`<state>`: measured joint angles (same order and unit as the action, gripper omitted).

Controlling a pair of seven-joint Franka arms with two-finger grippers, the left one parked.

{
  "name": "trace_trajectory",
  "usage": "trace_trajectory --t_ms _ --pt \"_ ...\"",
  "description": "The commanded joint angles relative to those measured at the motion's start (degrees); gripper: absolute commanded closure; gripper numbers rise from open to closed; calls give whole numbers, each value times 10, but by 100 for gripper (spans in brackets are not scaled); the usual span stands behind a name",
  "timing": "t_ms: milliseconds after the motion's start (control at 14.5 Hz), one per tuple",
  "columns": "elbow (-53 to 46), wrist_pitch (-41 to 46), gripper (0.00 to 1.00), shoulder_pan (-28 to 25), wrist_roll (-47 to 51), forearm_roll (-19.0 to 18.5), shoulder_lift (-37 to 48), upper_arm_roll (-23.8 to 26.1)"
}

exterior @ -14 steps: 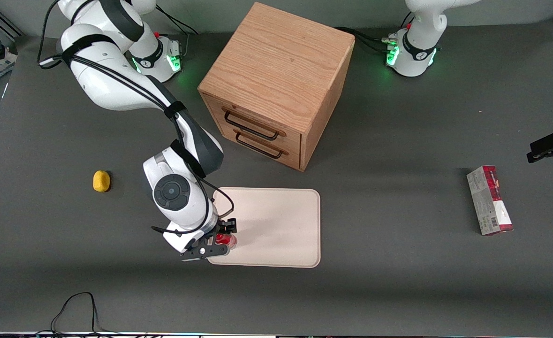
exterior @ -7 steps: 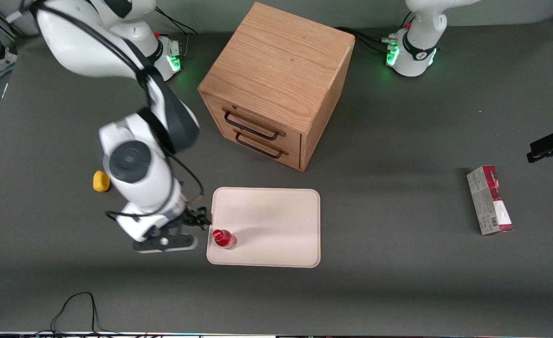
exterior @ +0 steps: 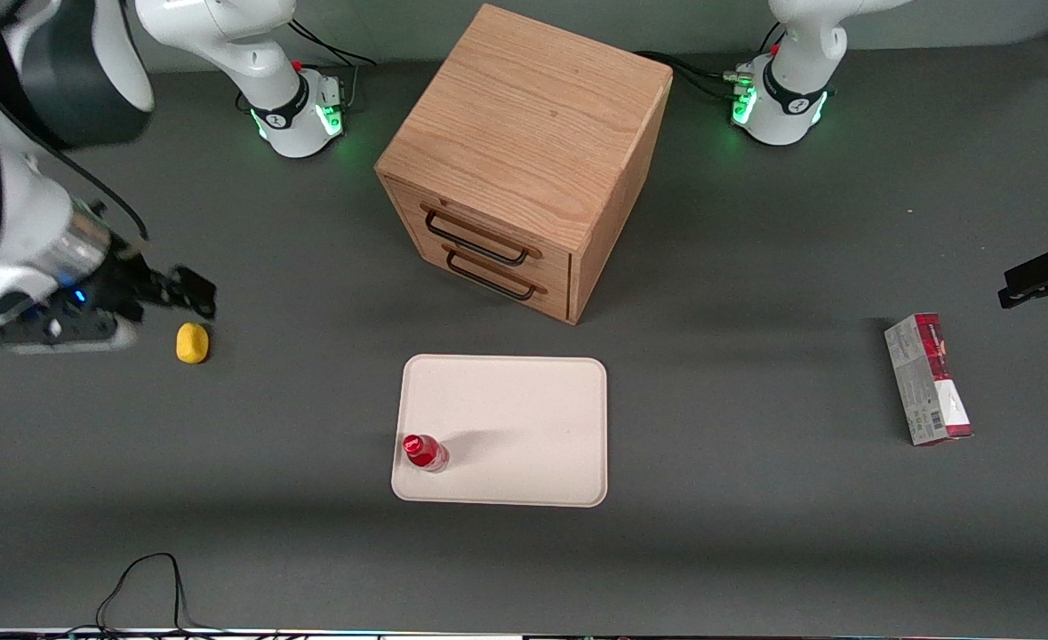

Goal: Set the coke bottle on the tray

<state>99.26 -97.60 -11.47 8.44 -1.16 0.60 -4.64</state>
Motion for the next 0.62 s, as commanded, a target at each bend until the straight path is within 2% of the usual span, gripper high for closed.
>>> trace_trajectory --t_ms 0,138,552 --pt "118 -11 0 -15 -7 8 105 -55" --pt "120 4 0 -33 -9 8 122 -90" --pt "114 -1 0 -35 -7 9 113 -91"
